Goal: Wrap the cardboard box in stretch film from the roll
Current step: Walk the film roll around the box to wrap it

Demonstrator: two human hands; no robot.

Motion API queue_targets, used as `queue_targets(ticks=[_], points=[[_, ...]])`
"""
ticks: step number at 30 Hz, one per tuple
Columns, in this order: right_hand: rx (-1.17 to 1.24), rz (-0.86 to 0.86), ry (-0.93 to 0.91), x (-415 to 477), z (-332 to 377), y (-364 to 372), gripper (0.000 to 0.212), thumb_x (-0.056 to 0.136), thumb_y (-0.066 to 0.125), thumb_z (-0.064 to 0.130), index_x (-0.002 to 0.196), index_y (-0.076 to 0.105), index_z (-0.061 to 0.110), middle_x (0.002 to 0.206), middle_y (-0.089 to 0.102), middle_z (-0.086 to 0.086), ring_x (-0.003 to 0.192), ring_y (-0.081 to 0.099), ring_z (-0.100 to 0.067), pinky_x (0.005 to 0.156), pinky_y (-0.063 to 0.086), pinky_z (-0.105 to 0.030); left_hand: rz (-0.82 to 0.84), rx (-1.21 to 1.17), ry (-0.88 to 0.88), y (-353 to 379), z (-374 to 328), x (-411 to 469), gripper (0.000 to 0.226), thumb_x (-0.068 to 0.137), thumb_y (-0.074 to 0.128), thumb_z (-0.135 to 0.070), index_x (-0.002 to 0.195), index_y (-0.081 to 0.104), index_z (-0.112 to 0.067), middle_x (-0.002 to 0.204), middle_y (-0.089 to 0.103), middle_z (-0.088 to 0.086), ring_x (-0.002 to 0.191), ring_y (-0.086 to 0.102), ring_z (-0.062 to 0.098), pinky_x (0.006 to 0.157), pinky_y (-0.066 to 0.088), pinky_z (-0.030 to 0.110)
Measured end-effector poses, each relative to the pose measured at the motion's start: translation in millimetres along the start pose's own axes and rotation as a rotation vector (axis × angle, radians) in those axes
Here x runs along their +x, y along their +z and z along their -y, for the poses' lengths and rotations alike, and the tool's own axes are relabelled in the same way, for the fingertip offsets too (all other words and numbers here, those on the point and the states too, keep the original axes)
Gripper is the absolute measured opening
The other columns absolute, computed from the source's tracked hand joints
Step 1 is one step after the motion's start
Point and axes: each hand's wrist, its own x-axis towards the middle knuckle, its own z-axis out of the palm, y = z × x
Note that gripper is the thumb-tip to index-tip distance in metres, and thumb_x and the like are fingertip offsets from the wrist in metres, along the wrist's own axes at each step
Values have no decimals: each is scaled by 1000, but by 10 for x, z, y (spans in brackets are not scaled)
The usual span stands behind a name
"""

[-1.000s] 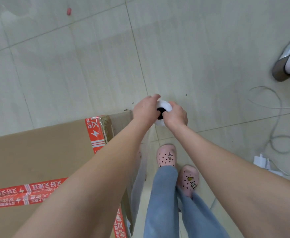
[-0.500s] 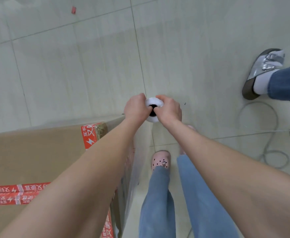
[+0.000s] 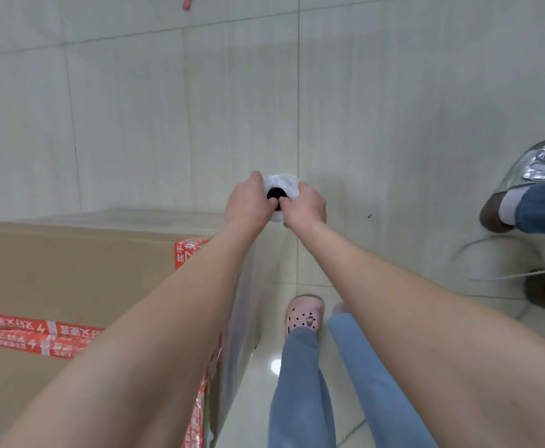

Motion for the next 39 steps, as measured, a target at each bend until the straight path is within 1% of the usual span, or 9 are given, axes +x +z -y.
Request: queue_targets(ticks=[4,11,14,23,26,29,33,37,39], points=[[28,22,45,-77,2,57,35,87,46,17,121,54,19,112,63,-9,99,60,-32,85,52,-40,31,293,276,-57,-79,31,28,85,52,-13,114,52,-12,103,59,10,93,59,32,67,41,36],[-11,31,89,-30,89,55,35,84,46,17,117,55,19,107,65,-10,95,62,-34,85,52,-45,14,401,307,-105,-159,178,16,81,52,-6,96,51,-11,95,57,9,74,53,30,54,30,33],[-45,-17,84,47,195,57,35,84,47,17,116,58,23,104,66,-6,95,61,-31,81,50,-36,27,337,311,-168,-127,311,16,80,50,-7,96,51,-10,95,58,11,75,54,31,55,30,33],[-159,-167,-43,320,642,123,49,83,59,26,130,47,27,122,57,0,106,57,-22,78,38,-26,-34,-245,-151,-428,95,587,14,79,58,-19,82,46,-12,90,60,10,81,56,30,60,37,31],[-114,-60,-5,385,768,170,63,83,62,40,139,37,25,128,55,-1,111,56,-24,80,39,-28,-38,-401,-323,-516,182,661,23,79,59,-28,92,52,-10,99,64,9,85,65,31,69,53,36],[-103,19,-13,461,921,222,47,86,58,35,131,47,23,119,60,-2,102,59,-25,82,48,-32,54,-481,-373,-627,260,744,35,78,60,-37,99,56,-8,93,68,8,82,69,28,76,58,39],[-139,-20,-39,531,1124,284,23,86,50,17,107,58,13,106,62,-10,94,60,-31,82,53,-43,72,-316,-230,-765,254,873,34,81,60,-33,102,54,-7,90,62,7,81,60,27,60,46,33],[-201,1,-30,550,1203,311,29,85,46,12,111,58,14,110,62,-11,96,61,-32,83,53,-44,4,-24,96,-851,184,993,44,83,54,-13,127,48,-15,112,60,6,101,58,27,69,41,33],[-220,4,-18,575,1242,301,29,83,44,8,108,59,14,107,62,-10,94,62,-33,83,53,-44,26,69,191,-892,152,1046,42,84,52,-12,126,52,-16,113,59,6,103,57,28,73,44,34]])
